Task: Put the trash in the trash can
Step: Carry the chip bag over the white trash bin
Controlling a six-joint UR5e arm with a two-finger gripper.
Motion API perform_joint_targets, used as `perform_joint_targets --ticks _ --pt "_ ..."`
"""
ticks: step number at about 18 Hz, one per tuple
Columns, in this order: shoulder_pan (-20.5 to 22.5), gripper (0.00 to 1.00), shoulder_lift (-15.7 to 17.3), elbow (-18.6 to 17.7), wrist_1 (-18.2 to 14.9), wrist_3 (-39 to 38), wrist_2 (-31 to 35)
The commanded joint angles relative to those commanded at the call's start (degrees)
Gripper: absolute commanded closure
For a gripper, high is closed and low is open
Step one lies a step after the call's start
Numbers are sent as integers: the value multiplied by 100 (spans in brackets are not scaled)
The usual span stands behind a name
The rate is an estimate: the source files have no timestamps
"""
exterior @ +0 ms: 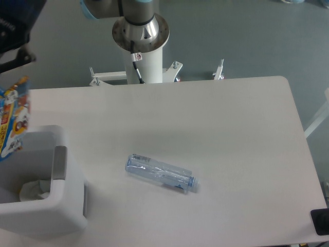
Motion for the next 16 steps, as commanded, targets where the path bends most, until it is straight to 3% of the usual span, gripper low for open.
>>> perform_joint_targets --ticks 11,15,16 --pt "-9 100 -572 -26 0 -35 44" --pt "-9 85 -642 -35 -9 -44 53" --pt "-9 77 -642 -35 -9 -35 53"
